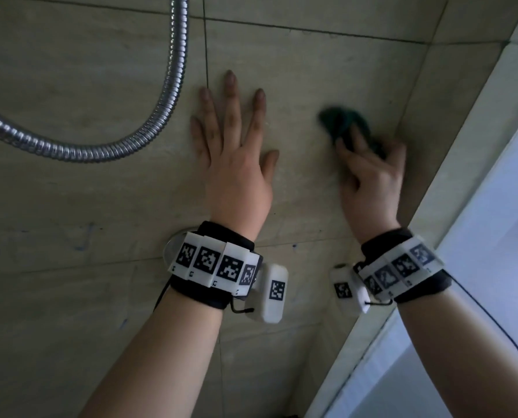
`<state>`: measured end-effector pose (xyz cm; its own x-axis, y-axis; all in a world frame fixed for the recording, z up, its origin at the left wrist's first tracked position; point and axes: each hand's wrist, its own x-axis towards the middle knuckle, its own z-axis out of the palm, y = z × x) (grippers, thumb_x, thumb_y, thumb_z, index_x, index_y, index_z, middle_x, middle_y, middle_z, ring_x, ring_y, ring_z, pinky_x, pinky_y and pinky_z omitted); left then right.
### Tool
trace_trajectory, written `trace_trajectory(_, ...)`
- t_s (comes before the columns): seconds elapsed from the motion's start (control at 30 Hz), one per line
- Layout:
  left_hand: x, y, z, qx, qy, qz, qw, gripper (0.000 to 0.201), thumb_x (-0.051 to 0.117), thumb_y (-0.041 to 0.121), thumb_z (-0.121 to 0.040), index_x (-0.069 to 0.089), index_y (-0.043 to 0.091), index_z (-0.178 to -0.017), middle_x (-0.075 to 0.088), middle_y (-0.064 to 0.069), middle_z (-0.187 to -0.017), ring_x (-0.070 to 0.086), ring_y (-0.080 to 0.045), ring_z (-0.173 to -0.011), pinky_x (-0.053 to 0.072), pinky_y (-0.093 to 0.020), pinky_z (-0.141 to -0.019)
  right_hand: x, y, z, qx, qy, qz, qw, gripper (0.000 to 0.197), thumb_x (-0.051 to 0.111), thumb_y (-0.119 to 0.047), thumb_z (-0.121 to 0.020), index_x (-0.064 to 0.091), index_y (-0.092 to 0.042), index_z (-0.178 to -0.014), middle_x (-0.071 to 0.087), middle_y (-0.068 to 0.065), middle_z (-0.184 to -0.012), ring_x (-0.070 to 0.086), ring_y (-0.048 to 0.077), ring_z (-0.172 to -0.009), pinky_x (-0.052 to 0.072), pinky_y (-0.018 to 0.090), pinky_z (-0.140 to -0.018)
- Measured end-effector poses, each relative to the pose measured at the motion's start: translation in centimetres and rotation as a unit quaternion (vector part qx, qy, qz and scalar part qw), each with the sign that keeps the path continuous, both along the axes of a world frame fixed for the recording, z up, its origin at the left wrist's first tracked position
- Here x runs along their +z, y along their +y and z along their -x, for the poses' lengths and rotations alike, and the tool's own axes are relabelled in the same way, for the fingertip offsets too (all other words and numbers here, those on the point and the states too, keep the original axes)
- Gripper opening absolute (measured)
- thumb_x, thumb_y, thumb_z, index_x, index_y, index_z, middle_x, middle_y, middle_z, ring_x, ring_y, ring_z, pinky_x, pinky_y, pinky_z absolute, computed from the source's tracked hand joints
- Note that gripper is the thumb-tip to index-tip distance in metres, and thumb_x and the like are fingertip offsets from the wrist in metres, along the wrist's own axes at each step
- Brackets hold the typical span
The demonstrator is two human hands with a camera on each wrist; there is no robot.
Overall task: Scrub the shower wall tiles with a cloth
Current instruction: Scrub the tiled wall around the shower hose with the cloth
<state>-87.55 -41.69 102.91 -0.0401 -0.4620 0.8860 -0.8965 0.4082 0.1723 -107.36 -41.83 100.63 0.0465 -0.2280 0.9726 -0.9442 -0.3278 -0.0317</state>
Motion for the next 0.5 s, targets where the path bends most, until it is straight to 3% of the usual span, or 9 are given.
trace_trajectory(0.07,-0.3,0.0,0.8,0.002,-0.017,-0.008,1.0,0.073,0.059,0.037,-0.09,0.025,0.018,-0.152,0.013,-0.016,-0.159,0.007,-0.042,-0.145,0.009,-0.053,-0.118,-3.4,0.8,-0.4,-0.011,0.024,-0.024,0.999,0.046,0.055,0.012,-0.074,0.072,-0.011,-0.11,0.064,0.007,-0.123,0.042,0.03,-0.098,0.047,0.046,-0.079)
trace_trajectory(0.17,-0.9,0.1,2.0,0.009,-0.039,-0.013,0.999,0.077,0.06,0.038,-0.088,0.024,0.019,-0.153,0.014,-0.015,-0.159,0.009,-0.041,-0.145,0.011,-0.053,-0.118,-7.4,2.1,-0.8,-0.026,0.064,-0.073,0.995,0.051,0.042,0.005,-0.07,0.073,-0.01,-0.107,0.066,0.007,-0.121,0.042,0.03,-0.098,0.048,0.046,-0.075)
trace_trajectory(0.27,-1.2,0.1,2.3,0.008,-0.057,-0.014,0.998,0.077,0.06,0.038,-0.089,0.023,0.018,-0.153,0.013,-0.015,-0.159,0.009,-0.042,-0.145,0.009,-0.052,-0.118,-9.1,2.7,-0.6,-0.057,0.082,-0.103,0.99,0.055,0.042,0.004,-0.068,0.072,-0.011,-0.111,0.065,0.005,-0.123,0.041,0.031,-0.101,0.049,0.046,-0.073)
trace_trajectory(0.37,-1.3,0.0,2.3,0.012,-0.061,-0.014,0.998,0.077,0.059,0.038,-0.09,0.021,0.019,-0.153,0.012,-0.013,-0.16,0.008,-0.041,-0.145,0.006,-0.05,-0.118,-7.6,2.7,-0.4,-0.094,0.064,-0.089,0.989,0.054,0.045,0.005,-0.069,0.071,-0.014,-0.113,0.064,0.004,-0.125,0.044,0.033,-0.101,0.05,0.045,-0.073)
trace_trajectory(0.5,-1.3,0.2,2.6,0.016,-0.06,-0.026,0.998,0.077,0.058,0.036,-0.091,0.016,0.02,-0.154,0.007,-0.013,-0.161,0.004,-0.04,-0.146,0.002,-0.05,-0.118,-2.9,1.7,-0.3,-0.091,-0.015,-0.08,0.993,0.051,0.039,-0.002,-0.077,0.069,-0.012,-0.117,0.061,0.006,-0.129,0.053,0.047,-0.099,0.051,0.05,-0.074)
